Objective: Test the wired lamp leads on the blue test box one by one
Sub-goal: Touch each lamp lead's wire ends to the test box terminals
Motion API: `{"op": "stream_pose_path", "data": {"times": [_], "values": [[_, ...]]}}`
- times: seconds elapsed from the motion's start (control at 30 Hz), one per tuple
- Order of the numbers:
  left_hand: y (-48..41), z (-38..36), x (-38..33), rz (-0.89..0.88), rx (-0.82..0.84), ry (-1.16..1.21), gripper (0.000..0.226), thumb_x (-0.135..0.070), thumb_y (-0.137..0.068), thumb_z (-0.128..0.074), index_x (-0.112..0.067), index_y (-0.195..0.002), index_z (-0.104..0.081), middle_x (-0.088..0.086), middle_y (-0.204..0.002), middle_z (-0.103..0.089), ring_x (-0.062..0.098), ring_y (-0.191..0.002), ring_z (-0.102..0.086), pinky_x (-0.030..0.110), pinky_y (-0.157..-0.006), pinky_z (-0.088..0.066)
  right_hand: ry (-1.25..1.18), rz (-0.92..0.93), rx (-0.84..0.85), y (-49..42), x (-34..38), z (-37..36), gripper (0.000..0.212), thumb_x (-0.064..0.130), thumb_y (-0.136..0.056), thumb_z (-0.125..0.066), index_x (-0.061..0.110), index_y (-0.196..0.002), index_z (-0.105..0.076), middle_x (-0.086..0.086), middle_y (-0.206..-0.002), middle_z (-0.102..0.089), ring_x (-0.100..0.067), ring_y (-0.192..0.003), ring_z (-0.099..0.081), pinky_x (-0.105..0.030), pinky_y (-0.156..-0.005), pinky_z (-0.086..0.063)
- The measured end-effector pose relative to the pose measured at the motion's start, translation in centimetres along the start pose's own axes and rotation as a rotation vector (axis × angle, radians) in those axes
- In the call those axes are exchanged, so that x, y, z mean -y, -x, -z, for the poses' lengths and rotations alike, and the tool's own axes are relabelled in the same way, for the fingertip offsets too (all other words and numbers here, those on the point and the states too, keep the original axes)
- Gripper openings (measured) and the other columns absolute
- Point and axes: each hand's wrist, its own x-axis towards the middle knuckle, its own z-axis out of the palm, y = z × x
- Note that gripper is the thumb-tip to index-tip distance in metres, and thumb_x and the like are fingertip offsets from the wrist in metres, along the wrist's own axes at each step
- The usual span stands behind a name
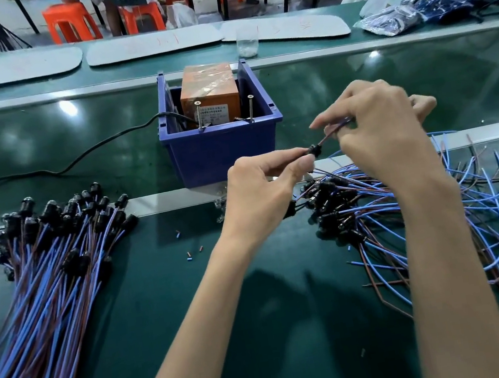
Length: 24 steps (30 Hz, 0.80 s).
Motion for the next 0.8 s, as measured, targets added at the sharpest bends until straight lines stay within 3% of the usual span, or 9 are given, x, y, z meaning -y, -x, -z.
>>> {"op": "stream_pose_path", "data": {"times": [0.13,0.27,0.33,0.43,0.53,0.6,0.7,0.8], "values": [[-0.3,0.0,1.1,0.034,-0.049,-0.037,0.009,-0.017,-0.083,-0.074,-0.017,-0.092,-0.078,-0.009,-0.078,-0.075,-0.005,-0.068,-0.062,0.011,-0.072,-0.048,-0.204,-0.094,-0.21,-0.1,-0.9,1.4,0.019,0.013,-0.084,-0.068,0.027,-0.092,-0.077,0.0,-0.096,-0.068,-0.023,-0.09,-0.062,-0.043,-0.084,-0.043],[-0.3,-0.3,1.9,0.031,-0.06,-0.132,0.009,-0.018,-0.082,-0.075,-0.017,-0.09,-0.078,-0.014,-0.073,-0.071,-0.008,-0.064,-0.059,0.005,-0.066,-0.044,-0.255,-0.166,-0.253,0.4,-1.1,2.5,0.018,0.012,-0.079,-0.07,0.025,-0.088,-0.077,-0.002,-0.091,-0.071,-0.025,-0.085,-0.066,-0.04,-0.079,-0.054],[-0.2,-0.4,2.2,0.043,-0.049,-0.165,0.01,-0.019,-0.082,-0.075,-0.017,-0.091,-0.078,-0.01,-0.074,-0.071,-0.006,-0.063,-0.058,0.009,-0.066,-0.047,-0.157,-0.22,-0.122,0.2,-1.7,2.7,0.021,0.014,-0.078,-0.071,0.027,-0.092,-0.076,-0.002,-0.098,-0.07,-0.026,-0.092,-0.065,-0.035,-0.085,-0.052],[-0.1,-0.7,2.1,0.053,-0.013,-0.166,0.01,-0.018,-0.082,-0.076,-0.018,-0.092,-0.078,-0.01,-0.075,-0.072,0.0,-0.067,-0.061,0.017,-0.07,-0.05,-0.003,-0.254,0.282,0.0,-2.0,2.6,0.041,0.02,-0.076,-0.078,0.029,-0.115,-0.07,-0.003,-0.119,-0.066,-0.025,-0.109,-0.06,-0.032,-0.096,-0.046],[0.1,-1.1,2.1,0.052,0.034,-0.127,0.011,-0.015,-0.081,-0.076,-0.016,-0.092,-0.078,-0.007,-0.079,-0.074,0.002,-0.069,-0.064,0.023,-0.072,-0.053,-0.027,-0.123,0.648,0.2,-1.1,1.3,0.034,0.028,-0.079,-0.076,0.033,-0.112,-0.07,-0.001,-0.102,-0.071,-0.018,-0.098,-0.062,-0.03,-0.088,-0.048],[0.1,-1.1,2.4,0.059,0.024,-0.146,0.012,-0.014,-0.081,-0.076,-0.014,-0.093,-0.078,-0.003,-0.082,-0.075,0.001,-0.069,-0.063,0.02,-0.07,-0.052,0.019,-0.031,0.74,0.3,-0.7,-0.1,0.021,0.033,-0.085,-0.069,0.028,-0.105,-0.073,-0.002,-0.088,-0.068,-0.02,-0.086,-0.061,-0.035,-0.082,-0.052],[0.0,-0.8,2.8,0.102,-0.021,-0.134,0.01,-0.014,-0.08,-0.076,-0.016,-0.089,-0.079,-0.003,-0.076,-0.075,0.003,-0.066,-0.06,0.018,-0.062,-0.047,-0.099,-0.057,0.757,0.1,-0.7,-1.1,0.015,0.027,-0.091,-0.063,0.018,-0.094,-0.074,-0.004,-0.08,-0.072,-0.023,-0.082,-0.068,-0.039,-0.085,-0.055],[-0.1,-0.6,2.8,0.127,-0.027,-0.107,0.009,-0.014,-0.078,-0.078,-0.017,-0.087,-0.079,-0.009,-0.07,-0.073,0.001,-0.063,-0.059,0.013,-0.058,-0.045,-0.158,-0.087,0.778,0.2,-1.2,-1.1,0.016,0.024,-0.093,-0.061,0.018,-0.091,-0.075,0.0,-0.073,-0.073,-0.01,-0.075,-0.068,-0.025,-0.08,-0.053]]}}
